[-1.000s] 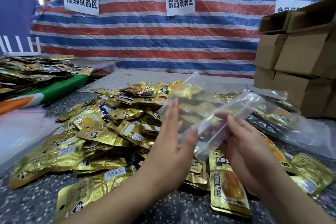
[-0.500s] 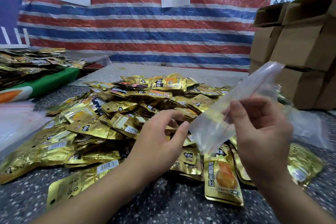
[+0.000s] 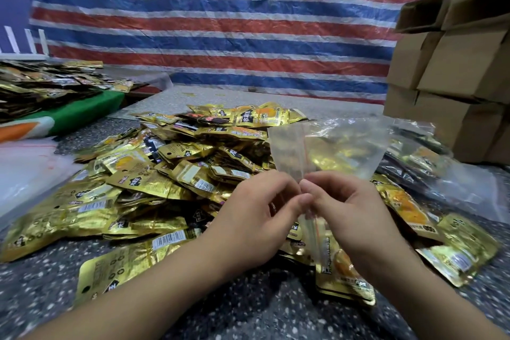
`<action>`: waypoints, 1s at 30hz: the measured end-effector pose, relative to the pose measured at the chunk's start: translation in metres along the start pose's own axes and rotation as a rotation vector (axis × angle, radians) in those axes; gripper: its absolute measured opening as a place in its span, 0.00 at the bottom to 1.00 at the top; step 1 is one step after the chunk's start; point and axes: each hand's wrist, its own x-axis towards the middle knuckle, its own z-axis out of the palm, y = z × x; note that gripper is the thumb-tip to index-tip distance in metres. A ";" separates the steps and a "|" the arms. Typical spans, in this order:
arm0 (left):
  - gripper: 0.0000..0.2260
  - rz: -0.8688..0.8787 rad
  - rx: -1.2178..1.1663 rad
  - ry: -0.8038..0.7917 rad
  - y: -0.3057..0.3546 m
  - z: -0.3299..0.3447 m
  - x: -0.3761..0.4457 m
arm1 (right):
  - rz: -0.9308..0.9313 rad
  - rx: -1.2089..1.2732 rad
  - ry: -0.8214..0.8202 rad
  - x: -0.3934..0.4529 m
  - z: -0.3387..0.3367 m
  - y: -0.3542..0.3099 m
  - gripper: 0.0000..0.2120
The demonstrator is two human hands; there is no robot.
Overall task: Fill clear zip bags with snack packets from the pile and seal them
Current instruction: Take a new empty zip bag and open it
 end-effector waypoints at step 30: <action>0.05 -0.003 -0.022 -0.181 -0.007 -0.008 0.002 | 0.205 0.199 -0.212 0.006 -0.009 0.004 0.21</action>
